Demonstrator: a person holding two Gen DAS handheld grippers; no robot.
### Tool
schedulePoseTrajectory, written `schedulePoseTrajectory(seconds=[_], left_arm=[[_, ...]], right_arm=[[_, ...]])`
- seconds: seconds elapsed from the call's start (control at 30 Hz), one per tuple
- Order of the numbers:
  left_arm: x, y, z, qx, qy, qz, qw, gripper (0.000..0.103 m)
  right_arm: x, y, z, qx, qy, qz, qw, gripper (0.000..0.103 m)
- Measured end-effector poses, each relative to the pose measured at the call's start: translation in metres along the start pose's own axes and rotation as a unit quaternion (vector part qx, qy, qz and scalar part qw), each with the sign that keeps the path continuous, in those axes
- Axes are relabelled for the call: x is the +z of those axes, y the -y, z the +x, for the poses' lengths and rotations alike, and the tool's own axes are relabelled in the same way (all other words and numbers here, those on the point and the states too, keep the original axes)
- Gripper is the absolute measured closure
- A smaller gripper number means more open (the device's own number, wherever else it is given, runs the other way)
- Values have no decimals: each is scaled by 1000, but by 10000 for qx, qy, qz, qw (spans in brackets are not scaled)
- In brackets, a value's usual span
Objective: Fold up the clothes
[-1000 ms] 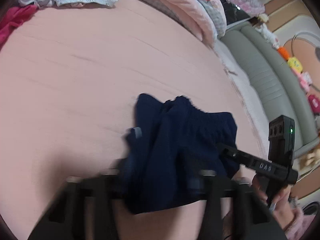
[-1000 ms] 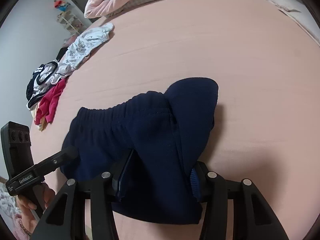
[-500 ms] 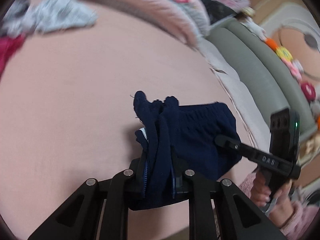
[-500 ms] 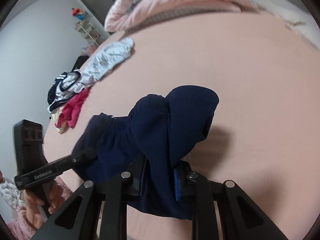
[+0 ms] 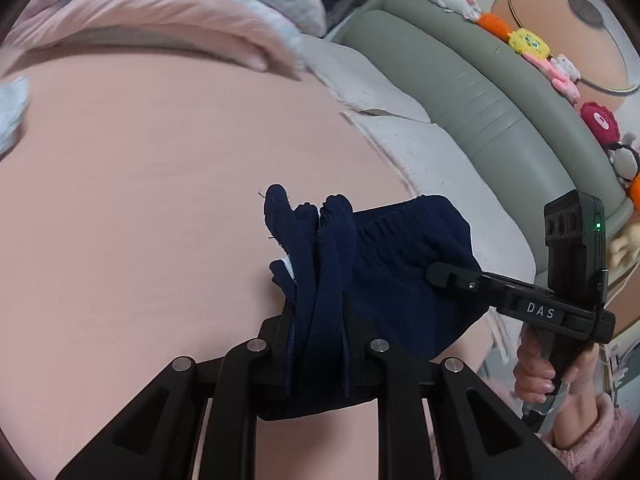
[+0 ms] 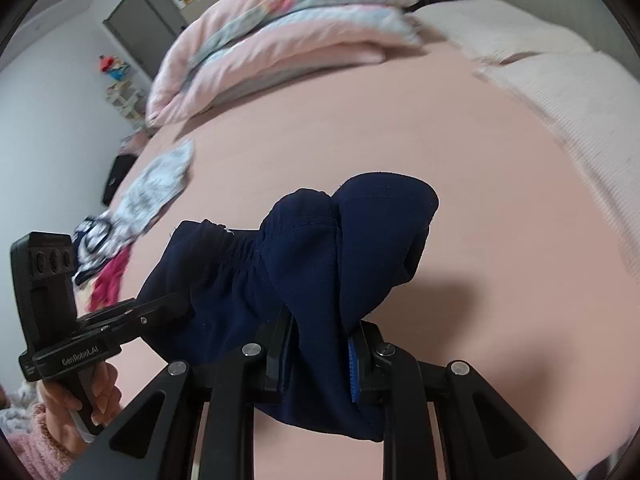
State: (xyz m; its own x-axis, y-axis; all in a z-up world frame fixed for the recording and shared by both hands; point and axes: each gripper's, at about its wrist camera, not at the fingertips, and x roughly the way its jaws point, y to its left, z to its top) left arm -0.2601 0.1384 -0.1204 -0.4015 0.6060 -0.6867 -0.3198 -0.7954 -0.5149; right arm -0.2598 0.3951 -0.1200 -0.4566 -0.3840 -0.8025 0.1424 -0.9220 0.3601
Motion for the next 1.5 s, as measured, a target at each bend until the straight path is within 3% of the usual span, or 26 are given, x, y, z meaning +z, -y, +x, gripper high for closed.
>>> schedulePoseTrajectory(seconds=[0.37, 0.57, 0.67, 0.77, 0.8, 0.83, 0.9, 1.0, 1.03, 1.13, 1.2, 1.23, 1.27, 1.33, 1.37, 1.43, 1.5], left_arm=[[136, 69, 127, -58, 270, 147, 9995, 88], [158, 54, 182, 150, 327, -101, 9993, 88], [157, 30, 222, 277, 71, -314, 9991, 88], [146, 1, 261, 438, -554, -629, 9955, 81], [144, -5, 257, 312, -507, -649, 9961, 80], [143, -9, 251, 233, -428, -647, 9967, 76], [146, -5, 226, 439, 24, -466, 9979, 75], [148, 19, 186, 895, 1190, 1, 9888, 75], [148, 29, 180, 1043, 1485, 172, 9832, 75], [150, 56, 211, 1122, 1219, 759, 9833, 75], [150, 72, 233, 1291, 1040, 1142, 9795, 74], [146, 71, 246, 1836, 917, 1278, 9703, 75], [143, 64, 256, 2116, 661, 1259, 9670, 74], [145, 38, 250, 1941, 324, 755, 9775, 73], [149, 28, 238, 1864, 367, 508, 9805, 73], [150, 17, 214, 1814, 498, 279, 9817, 54], [151, 7, 202, 1987, 371, 240, 9791, 49]], right_arm=[[149, 102, 9, -460, 354, -110, 9983, 83], [188, 151, 59, -455, 413, -157, 9980, 80], [191, 193, 114, -576, 40, 163, 9982, 75], [182, 221, 153, -990, -384, 301, 9939, 65], [179, 224, 152, -996, -272, 184, 9945, 57], [177, 224, 143, -1045, -40, 123, 9944, 56], [174, 222, 115, -1165, 547, 48, 9917, 55], [169, 210, 77, -1484, 1336, -131, 9798, 53], [170, 202, 77, -1460, 1295, -232, 9805, 53], [174, 182, 102, -1331, 684, -484, 9875, 54], [172, 183, 130, -1986, 206, -657, 9777, 54], [170, 187, 143, -2435, -64, -738, 9671, 54], [169, 193, 137, -2455, -94, -604, 9675, 54], [168, 206, 119, -2366, -81, -270, 9712, 54], [168, 206, 105, -2419, 67, -269, 9699, 54], [167, 202, 75, -2619, 288, -406, 9638, 51], [165, 197, 61, -2687, 248, -407, 9620, 51]])
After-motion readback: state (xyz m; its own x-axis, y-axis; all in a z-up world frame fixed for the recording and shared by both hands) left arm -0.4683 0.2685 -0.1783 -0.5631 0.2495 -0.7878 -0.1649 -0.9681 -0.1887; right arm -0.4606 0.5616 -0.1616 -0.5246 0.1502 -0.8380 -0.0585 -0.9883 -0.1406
